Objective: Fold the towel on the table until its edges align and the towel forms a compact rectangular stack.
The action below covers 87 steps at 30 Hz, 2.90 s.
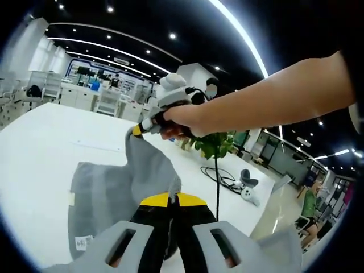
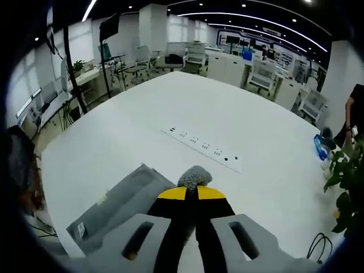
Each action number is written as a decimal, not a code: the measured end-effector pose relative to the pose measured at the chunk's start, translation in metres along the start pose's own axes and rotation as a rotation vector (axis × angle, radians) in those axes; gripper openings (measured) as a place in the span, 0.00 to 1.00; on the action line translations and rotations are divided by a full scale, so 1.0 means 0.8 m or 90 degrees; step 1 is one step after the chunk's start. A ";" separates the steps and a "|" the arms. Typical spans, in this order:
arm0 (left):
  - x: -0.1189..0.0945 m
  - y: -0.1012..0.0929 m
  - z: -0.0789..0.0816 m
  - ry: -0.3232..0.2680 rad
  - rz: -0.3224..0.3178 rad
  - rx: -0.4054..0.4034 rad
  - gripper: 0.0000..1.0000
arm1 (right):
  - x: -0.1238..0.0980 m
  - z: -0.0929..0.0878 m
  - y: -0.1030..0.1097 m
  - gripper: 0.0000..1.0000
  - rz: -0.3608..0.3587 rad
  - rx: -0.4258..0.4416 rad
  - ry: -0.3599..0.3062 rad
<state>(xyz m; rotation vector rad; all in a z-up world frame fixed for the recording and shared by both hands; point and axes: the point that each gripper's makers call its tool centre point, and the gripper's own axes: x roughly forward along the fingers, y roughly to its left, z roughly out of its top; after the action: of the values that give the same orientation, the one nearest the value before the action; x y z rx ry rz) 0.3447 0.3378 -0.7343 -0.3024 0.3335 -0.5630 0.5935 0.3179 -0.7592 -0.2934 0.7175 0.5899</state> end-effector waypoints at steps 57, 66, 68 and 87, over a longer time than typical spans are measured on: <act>-0.077 0.143 -0.078 0.049 0.155 -0.011 0.03 | 0.111 0.014 0.127 0.02 0.075 -0.069 0.009; -0.078 0.151 -0.102 0.076 0.144 -0.027 0.03 | 0.125 0.003 0.135 0.02 0.085 -0.074 0.019; -0.079 0.151 -0.102 0.080 0.144 -0.029 0.03 | 0.128 0.002 0.137 0.02 0.087 -0.075 0.020; -0.088 0.182 -0.130 0.105 0.166 -0.022 0.03 | 0.158 -0.012 0.159 0.03 0.096 -0.061 0.032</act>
<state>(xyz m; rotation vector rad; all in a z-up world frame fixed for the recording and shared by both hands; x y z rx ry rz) 0.3168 0.4752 -0.8658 -0.2414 0.5342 -0.3261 0.5885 0.4663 -0.8606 -0.3463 0.7655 0.7644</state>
